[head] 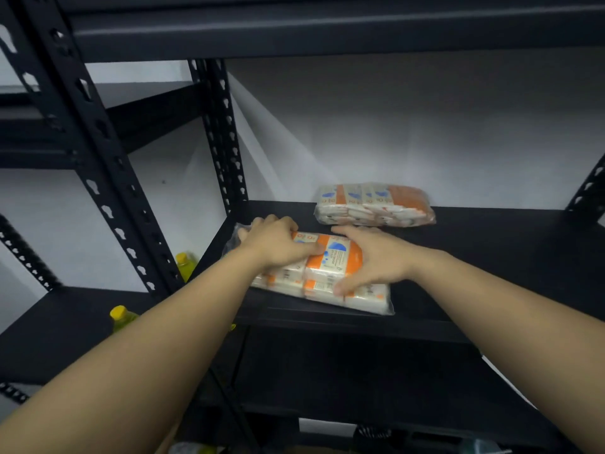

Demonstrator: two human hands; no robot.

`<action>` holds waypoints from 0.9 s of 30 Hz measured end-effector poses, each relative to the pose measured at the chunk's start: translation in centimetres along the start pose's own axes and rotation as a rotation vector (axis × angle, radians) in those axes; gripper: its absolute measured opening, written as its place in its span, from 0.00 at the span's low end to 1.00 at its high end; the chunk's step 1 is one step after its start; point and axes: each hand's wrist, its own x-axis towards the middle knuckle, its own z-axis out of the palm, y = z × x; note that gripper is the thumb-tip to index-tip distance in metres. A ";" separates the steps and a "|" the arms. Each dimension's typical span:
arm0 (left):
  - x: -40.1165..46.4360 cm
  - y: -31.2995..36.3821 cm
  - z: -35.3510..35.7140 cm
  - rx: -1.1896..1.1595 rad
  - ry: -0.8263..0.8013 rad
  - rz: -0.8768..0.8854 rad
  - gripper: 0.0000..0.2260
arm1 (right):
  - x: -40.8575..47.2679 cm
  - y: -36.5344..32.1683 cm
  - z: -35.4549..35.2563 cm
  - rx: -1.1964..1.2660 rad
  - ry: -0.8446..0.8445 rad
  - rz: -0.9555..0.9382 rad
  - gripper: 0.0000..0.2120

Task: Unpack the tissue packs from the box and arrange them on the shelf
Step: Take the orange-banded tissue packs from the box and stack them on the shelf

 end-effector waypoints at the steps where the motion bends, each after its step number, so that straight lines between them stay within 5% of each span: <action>1: -0.3 -0.4 -0.7 0.028 -0.070 0.029 0.45 | 0.0 -0.2 0.3 -0.086 -0.033 0.010 0.56; 3: -1.0 -1.7 -2.0 0.085 -0.191 0.115 0.51 | 0.0 0.0 0.4 -0.123 -0.065 0.008 0.54; 8: -1.2 -5.1 -1.6 0.122 -0.342 0.307 0.47 | -0.3 0.6 -0.7 -0.016 -0.162 -0.052 0.48; 11: -0.8 -5.5 -0.8 -0.045 -0.406 0.302 0.46 | -0.3 0.8 -0.7 -0.013 -0.153 -0.065 0.47; 22: -0.4 -5.6 -0.3 0.052 -0.189 0.425 0.48 | -0.6 2.6 -0.8 -0.040 -0.039 -0.021 0.40; 27: -1.2 -6.2 0.9 -0.129 -0.114 0.430 0.46 | -1.6 2.7 1.4 -0.107 0.128 -0.040 0.46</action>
